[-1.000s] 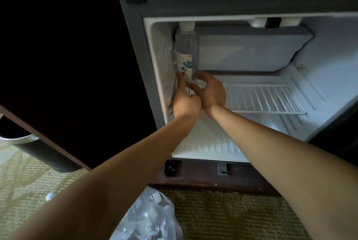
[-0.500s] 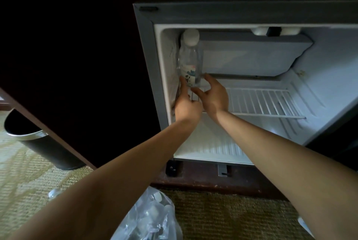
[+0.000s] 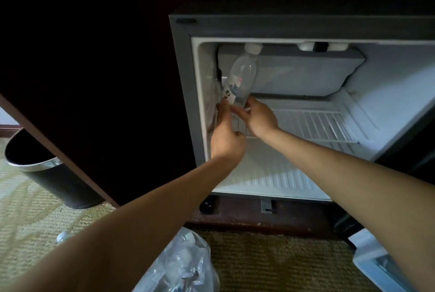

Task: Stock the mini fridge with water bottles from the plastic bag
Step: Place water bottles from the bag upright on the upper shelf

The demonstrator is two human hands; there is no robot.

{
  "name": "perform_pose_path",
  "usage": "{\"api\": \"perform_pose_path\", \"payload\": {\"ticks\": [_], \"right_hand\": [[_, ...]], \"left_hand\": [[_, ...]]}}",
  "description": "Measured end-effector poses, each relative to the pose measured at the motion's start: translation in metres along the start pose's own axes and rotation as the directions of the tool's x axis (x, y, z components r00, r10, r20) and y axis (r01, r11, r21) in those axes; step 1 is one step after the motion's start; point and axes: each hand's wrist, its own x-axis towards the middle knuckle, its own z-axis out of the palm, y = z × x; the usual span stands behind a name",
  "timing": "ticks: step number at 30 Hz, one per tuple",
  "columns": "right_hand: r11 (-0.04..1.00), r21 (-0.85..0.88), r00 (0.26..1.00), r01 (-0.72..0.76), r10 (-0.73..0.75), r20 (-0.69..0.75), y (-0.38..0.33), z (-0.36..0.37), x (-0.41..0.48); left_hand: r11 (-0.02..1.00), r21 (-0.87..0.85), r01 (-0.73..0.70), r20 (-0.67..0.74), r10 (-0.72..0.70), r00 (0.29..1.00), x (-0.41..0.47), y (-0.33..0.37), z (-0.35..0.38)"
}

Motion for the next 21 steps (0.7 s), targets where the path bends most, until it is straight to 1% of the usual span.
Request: {"api": "perform_pose_path", "payload": {"ticks": [3, 6, 9, 12, 17, 19, 21], "right_hand": [[1.0, -0.018, 1.0, -0.005, 0.004, -0.013, -0.005, 0.001, 0.005], [0.999, -0.032, 0.999, 0.006, -0.007, -0.044, -0.002, 0.005, 0.001], [1.0, -0.013, 0.997, 0.024, -0.025, -0.069, 0.001, 0.014, -0.002], [1.0, 0.004, 0.998, 0.011, -0.011, -0.068, -0.001, 0.017, -0.003], [0.996, 0.085, 0.999, 0.041, -0.039, -0.025, -0.006, 0.013, -0.008], [0.992, 0.125, 1.0, 0.025, -0.026, 0.007, -0.007, 0.012, -0.01], [0.992, 0.123, 1.0, -0.005, 0.001, 0.03, -0.008, 0.012, -0.015]], "left_hand": [[0.999, -0.028, 0.031, -0.003, -0.031, 1.0, 0.006, 0.002, -0.001], [0.998, -0.049, 0.027, 0.004, -0.027, 1.0, 0.004, -0.004, -0.002], [0.998, -0.063, 0.016, 0.015, -0.015, 1.0, 0.001, -0.012, -0.001], [0.998, -0.051, 0.028, 0.013, -0.027, 1.0, 0.004, -0.012, -0.001], [0.999, -0.031, 0.042, 0.0, -0.042, 0.999, 0.004, -0.008, -0.001], [0.999, -0.031, 0.043, 0.02, -0.043, 0.999, 0.002, -0.007, -0.003], [0.999, -0.033, 0.025, 0.032, -0.024, 0.999, -0.002, -0.009, -0.008]]}}
